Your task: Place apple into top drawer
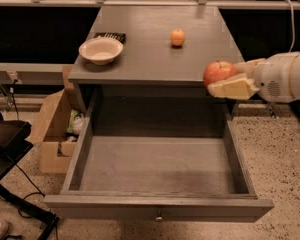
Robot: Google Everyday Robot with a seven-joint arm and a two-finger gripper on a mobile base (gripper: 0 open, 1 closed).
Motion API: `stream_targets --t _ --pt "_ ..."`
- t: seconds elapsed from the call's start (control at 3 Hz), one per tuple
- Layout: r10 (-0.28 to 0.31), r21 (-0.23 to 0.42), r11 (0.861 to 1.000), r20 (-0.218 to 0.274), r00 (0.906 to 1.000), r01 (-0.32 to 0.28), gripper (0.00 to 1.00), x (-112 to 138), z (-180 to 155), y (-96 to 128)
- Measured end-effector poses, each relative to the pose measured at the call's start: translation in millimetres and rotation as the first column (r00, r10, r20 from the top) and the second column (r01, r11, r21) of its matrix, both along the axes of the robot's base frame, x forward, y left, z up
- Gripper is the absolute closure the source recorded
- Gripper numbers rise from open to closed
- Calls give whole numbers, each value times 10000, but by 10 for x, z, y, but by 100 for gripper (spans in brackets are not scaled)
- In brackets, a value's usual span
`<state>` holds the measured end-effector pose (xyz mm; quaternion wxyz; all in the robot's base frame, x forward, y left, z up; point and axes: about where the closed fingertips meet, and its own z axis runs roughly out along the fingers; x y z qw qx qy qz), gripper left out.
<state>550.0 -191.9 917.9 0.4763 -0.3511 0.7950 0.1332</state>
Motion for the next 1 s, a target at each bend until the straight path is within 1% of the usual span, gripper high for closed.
stream_targets --t 0.33,0.67,1.0 --pt "425 705 9967 -451 9981 -393 100 58 -713 441" --pt "883 1172 9899 -738 9934 -793 100 69 -1542 963" --pt "1164 1091 9879 -496 9920 -1105 100 160 -2149 1352"
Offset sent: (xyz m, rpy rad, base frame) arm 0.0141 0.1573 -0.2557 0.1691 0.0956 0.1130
